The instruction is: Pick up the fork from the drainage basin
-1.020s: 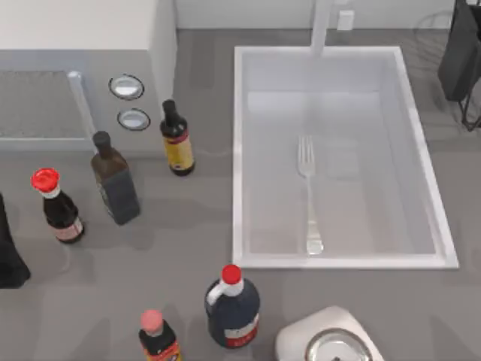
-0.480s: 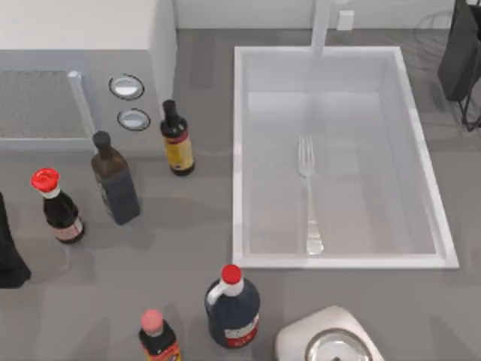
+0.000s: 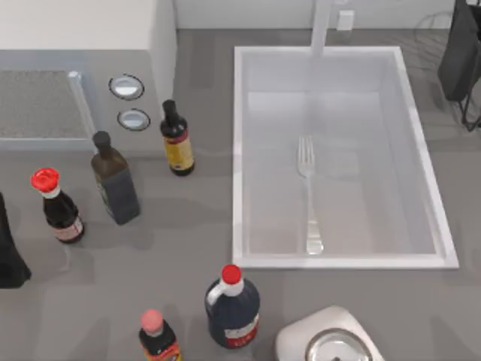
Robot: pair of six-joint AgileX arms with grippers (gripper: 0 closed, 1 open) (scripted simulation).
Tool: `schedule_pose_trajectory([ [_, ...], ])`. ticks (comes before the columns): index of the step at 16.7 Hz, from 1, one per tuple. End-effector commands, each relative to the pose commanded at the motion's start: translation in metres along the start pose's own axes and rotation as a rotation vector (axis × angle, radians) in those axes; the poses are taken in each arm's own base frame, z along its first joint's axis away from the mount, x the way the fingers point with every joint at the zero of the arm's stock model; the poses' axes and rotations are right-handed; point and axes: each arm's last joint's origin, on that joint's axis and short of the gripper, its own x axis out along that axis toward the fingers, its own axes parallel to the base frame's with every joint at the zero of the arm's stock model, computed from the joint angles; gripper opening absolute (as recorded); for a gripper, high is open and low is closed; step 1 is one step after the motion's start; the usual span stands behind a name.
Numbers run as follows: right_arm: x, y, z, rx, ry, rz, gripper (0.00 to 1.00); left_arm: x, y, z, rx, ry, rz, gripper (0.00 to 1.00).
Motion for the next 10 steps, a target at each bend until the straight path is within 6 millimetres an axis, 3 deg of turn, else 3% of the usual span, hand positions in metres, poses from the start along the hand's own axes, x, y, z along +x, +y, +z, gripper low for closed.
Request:
schedule_pose_trajectory([
  [7,0.000,0.000,0.000,0.000,0.000,0.000,1.00,0.000,0.000,0.000,0.000,0.000,0.000,1.00],
  [10,0.000,0.001,0.011,0.009,0.033,0.009,1.00,0.000,0.000,0.000,0.000,0.000,0.000,1.00],
])
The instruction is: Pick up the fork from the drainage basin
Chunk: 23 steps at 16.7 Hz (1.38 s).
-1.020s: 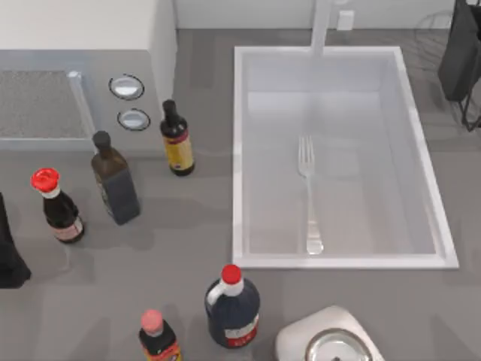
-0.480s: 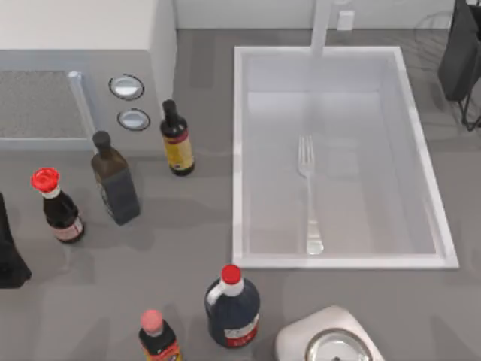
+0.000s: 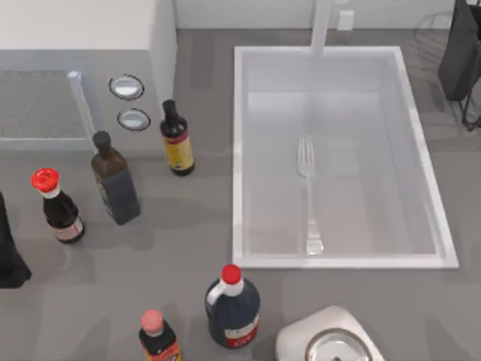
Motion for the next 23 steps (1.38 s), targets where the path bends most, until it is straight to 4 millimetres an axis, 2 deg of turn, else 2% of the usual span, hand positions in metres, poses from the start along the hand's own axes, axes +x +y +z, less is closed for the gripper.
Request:
schedule_pose_trajectory([
  [4,0.007,0.005,0.041,0.031,0.123,0.030,1.00,0.000,0.000,0.000,0.000,0.000,0.000,1.00],
  [7,0.026,0.011,0.085,0.061,0.262,0.058,1.00,0.000,0.000,0.000,0.000,0.000,0.000,1.00],
  [10,0.062,0.024,0.129,0.089,0.431,0.085,1.00,0.000,0.000,0.000,0.000,0.000,0.000,1.00],
  [12,0.097,0.036,0.153,0.104,0.556,0.098,1.00,0.000,0.000,0.000,0.000,0.000,0.000,1.00],
  [14,0.138,0.053,0.168,0.114,0.686,0.106,1.00,0.000,0.000,0.000,0.000,0.000,0.000,1.00],
  [16,0.182,0.073,0.173,0.118,0.819,0.107,1.00,0.000,0.000,0.000,0.000,0.000,0.000,1.00],
  [18,0.226,0.097,0.167,0.115,0.949,0.102,1.00,0.000,0.000,0.000,0.000,0.000,0.000,1.00],
  [20,0.265,0.122,0.150,0.107,1.073,0.091,1.00,0.000,0.000,0.000,0.000,0.000,0.000,1.00],
  [23,0.311,0.159,0.111,0.084,1.241,0.064,1.00,0.000,0.000,0.000,0.000,0.000,0.000,1.00],
])
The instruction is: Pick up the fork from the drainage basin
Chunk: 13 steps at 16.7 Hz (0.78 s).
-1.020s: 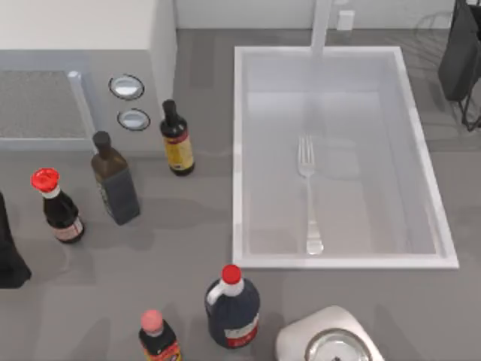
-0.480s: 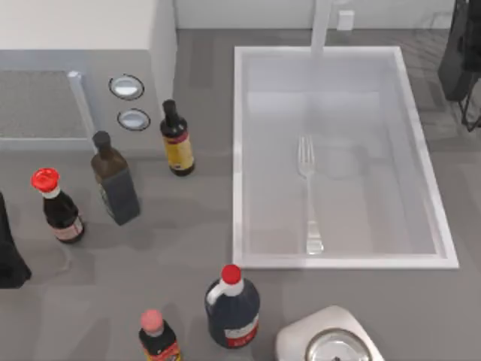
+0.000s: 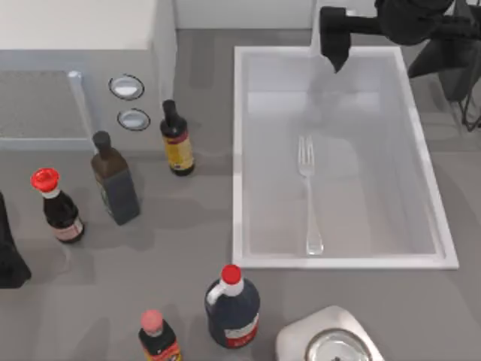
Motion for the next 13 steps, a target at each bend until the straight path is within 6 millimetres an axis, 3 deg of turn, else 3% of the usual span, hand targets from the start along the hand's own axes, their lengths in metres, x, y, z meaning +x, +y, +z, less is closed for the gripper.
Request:
schedule_pose_trajectory([
  [4,0.071,0.032,0.011,0.002,0.173,-0.057,1.00,0.000,0.000,0.000,0.000,0.000,0.000,1.00],
  [7,0.109,0.046,0.008,0.002,0.256,-0.092,1.00,0.000,0.000,0.000,0.000,0.000,0.000,1.00],
  [10,0.127,0.052,0.004,0.002,0.294,-0.109,1.00,0.000,0.000,0.000,0.000,0.000,0.000,1.00],
  [13,0.128,0.052,0.004,0.002,0.295,-0.110,1.00,0.000,0.000,0.000,0.000,0.000,0.000,1.00],
])
